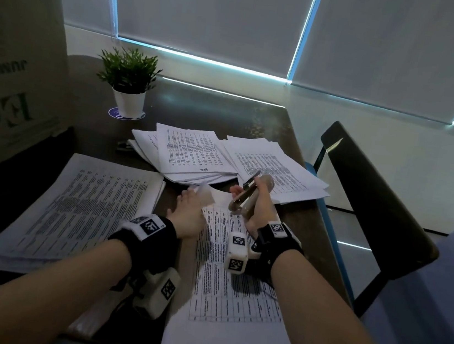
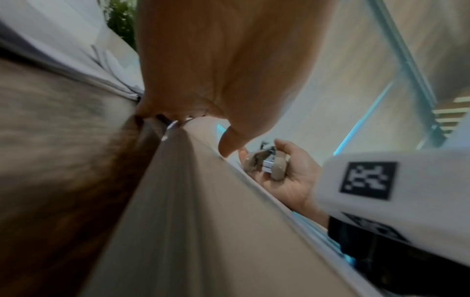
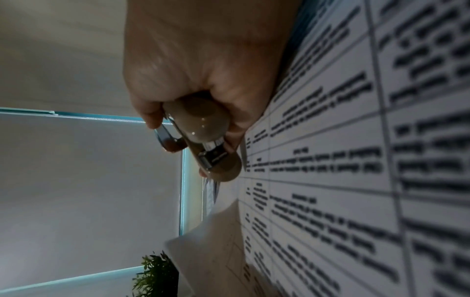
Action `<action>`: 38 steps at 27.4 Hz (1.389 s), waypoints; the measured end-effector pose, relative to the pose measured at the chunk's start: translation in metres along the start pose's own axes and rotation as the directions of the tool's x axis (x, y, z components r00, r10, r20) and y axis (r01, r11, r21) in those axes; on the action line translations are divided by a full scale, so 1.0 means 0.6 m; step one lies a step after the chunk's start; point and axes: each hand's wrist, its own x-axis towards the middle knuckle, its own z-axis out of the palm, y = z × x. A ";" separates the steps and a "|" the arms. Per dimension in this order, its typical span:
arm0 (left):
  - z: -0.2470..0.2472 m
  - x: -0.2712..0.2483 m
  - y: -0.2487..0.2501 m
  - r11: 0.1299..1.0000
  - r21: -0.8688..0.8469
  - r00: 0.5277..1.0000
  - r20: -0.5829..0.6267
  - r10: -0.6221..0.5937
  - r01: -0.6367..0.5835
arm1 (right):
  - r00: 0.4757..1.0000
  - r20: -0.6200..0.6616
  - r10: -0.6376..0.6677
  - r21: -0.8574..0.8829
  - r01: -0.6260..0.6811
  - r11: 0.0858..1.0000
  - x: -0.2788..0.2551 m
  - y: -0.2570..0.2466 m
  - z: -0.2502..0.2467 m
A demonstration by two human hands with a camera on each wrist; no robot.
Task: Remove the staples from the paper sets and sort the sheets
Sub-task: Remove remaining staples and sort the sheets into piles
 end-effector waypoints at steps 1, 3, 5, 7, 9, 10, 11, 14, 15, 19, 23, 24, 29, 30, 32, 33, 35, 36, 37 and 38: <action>0.002 -0.005 -0.001 0.998 0.039 0.999 0.036 0.039 -0.040 | 1.000 0.005 -0.009 0.006 0.009 1.000 0.000 0.001 -0.002; 0.003 -0.017 0.004 0.988 0.116 0.994 0.054 0.098 -0.104 | 1.000 0.013 -0.023 0.005 0.023 1.000 0.000 0.003 -0.002; 0.002 -0.028 0.012 0.974 0.170 0.989 0.053 0.140 -0.147 | 1.000 0.018 -0.020 -0.002 0.021 1.000 0.000 0.002 -0.003; 0.005 -0.032 0.016 0.966 0.194 0.984 0.081 0.160 -0.173 | 1.000 0.025 -0.017 0.005 0.017 1.000 0.001 0.001 -0.006; 0.004 -0.031 0.017 0.966 0.195 0.983 0.106 0.152 -0.170 | 0.999 0.036 -0.017 0.011 0.017 1.000 0.001 -0.002 -0.007; 0.004 -0.030 0.016 0.971 0.182 0.985 0.103 0.141 -0.158 | 0.999 0.038 -0.018 0.010 0.018 1.000 -0.001 -0.002 -0.007; 0.002 -0.031 0.014 0.976 0.167 0.988 0.092 0.125 -0.139 | 0.999 0.043 -0.020 0.014 0.019 1.000 -0.001 -0.001 -0.007; 0.000 -0.028 0.009 0.988 0.113 0.992 0.088 0.095 -0.105 | 0.999 0.043 -0.022 0.019 0.021 1.000 0.004 0.001 -0.009; 0.000 -0.028 0.008 0.989 0.110 0.991 0.096 0.090 -0.100 | 0.999 0.040 -0.019 0.021 0.018 1.000 0.006 0.001 -0.011; -0.004 -0.022 0.006 0.975 0.097 0.979 -0.030 0.201 -0.198 | 1.000 0.027 -0.016 0.046 0.014 0.999 0.004 0.003 -0.009; -0.012 -0.026 0.008 0.936 0.117 0.904 -0.247 0.350 -0.331 | 0.998 0.038 0.042 0.073 -0.044 0.996 -0.007 -0.006 -0.009; -0.013 -0.025 0.006 0.930 0.126 0.889 -0.274 0.367 -0.346 | 1.000 0.012 0.004 -0.027 -0.004 1.000 -0.008 -0.017 -0.020; -0.038 -0.048 0.030 0.837 -0.364 0.864 -0.449 0.228 -0.409 | 0.984 0.063 -0.167 -0.501 0.176 0.847 -0.057 -0.095 -0.080; -0.053 -0.060 0.050 0.780 -0.440 0.849 -0.485 0.210 -0.445 | 0.982 0.150 -0.118 -0.473 0.176 0.863 -0.075 -0.113 -0.080; -0.093 -0.089 0.103 0.705 -0.432 0.763 -0.599 0.243 -0.563 | 0.959 0.237 -0.155 -0.447 0.250 0.859 -0.105 -0.150 -0.065; -0.118 -0.104 0.131 0.672 -0.380 0.694 -0.662 0.282 -0.636 | 0.937 0.254 -0.240 -0.425 0.331 0.843 -0.118 -0.169 -0.048; -0.164 -0.128 0.182 0.586 -0.280 0.553 -0.752 0.358 -0.760 | 0.864 0.253 -0.436 -0.322 0.500 0.804 -0.150 -0.209 -0.005; -0.183 -0.138 0.203 0.548 -0.234 0.485 -0.790 0.374 -0.803 | 0.812 0.249 -0.528 -0.263 0.581 0.770 -0.172 -0.225 0.016; -0.196 -0.140 0.216 0.519 -0.193 0.423 -0.827 0.371 -0.833 | 0.757 0.245 -0.606 -0.216 0.652 0.727 -0.185 -0.235 0.032; -0.199 -0.141 0.223 0.497 -0.165 0.375 -0.855 0.359 -0.852 | 0.708 0.248 -0.661 -0.195 0.705 0.682 -0.195 -0.238 0.041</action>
